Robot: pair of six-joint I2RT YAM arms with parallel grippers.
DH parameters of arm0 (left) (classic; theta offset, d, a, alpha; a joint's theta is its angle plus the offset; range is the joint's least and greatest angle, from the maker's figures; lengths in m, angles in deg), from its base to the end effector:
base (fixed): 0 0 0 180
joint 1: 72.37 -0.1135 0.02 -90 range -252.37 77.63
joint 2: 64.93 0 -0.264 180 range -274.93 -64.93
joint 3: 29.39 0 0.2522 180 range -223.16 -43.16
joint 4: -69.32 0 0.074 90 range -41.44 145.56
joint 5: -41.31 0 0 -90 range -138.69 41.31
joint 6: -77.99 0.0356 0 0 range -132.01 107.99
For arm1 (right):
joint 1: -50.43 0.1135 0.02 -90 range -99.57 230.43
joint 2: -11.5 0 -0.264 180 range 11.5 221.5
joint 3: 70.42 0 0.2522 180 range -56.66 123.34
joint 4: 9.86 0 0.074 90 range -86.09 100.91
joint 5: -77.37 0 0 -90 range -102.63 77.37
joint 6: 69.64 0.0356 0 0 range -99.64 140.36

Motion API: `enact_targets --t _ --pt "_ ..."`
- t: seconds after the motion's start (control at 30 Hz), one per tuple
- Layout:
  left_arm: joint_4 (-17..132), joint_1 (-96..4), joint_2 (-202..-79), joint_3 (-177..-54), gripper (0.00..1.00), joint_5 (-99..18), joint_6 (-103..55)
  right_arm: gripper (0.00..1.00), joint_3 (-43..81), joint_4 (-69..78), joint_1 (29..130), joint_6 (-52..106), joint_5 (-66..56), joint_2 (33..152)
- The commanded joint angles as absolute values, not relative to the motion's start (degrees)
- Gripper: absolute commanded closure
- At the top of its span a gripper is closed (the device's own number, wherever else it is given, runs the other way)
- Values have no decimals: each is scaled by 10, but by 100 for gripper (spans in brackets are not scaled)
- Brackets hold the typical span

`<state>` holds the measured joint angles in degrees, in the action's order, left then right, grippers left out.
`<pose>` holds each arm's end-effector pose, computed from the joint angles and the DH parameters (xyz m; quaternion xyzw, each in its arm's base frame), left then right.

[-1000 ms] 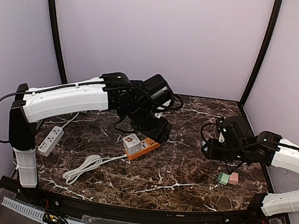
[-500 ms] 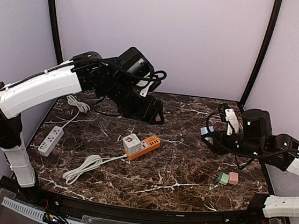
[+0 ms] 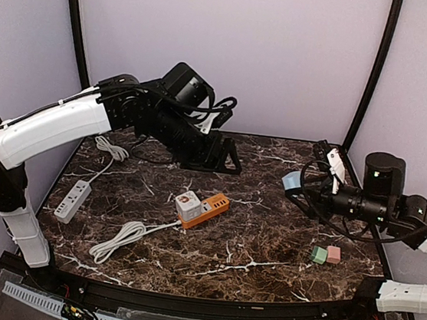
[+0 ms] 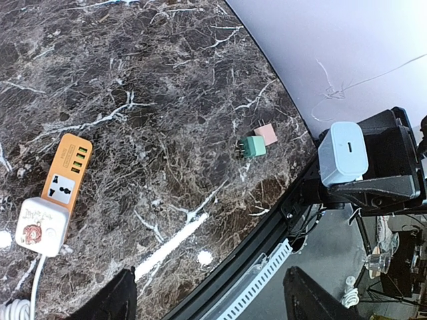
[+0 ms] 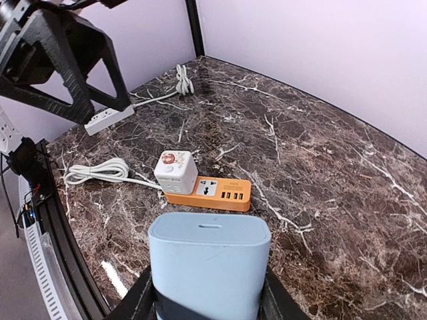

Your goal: Insert the plug

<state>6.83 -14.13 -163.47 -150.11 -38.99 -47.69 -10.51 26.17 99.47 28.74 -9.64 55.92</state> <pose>0.1928 -0.3228 0.3992 0.2117 0.8798 -0.3584 0.2297 0.1147 0.1349 0.3272 -0.2994 0.7652 0.2924 0.4892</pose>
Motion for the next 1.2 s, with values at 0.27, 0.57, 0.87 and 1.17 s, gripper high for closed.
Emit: enact_targets --t 0.27,0.57,0.87,1.17 --pt "151 -141 -1639 -1503 28 -295 -528 100 -98 224 998 197 -35 553" --pt "152 -126 -1693 -1562 30 -257 -558 100 -81 244 1009 147 -61 577" --pt "152 -118 -1745 -1611 33 -218 -571 100 -74 246 1019 125 -57 583" --pt "157 -113 -1768 -1632 37 -197 -577 100 -69 252 1030 117 -64 591"
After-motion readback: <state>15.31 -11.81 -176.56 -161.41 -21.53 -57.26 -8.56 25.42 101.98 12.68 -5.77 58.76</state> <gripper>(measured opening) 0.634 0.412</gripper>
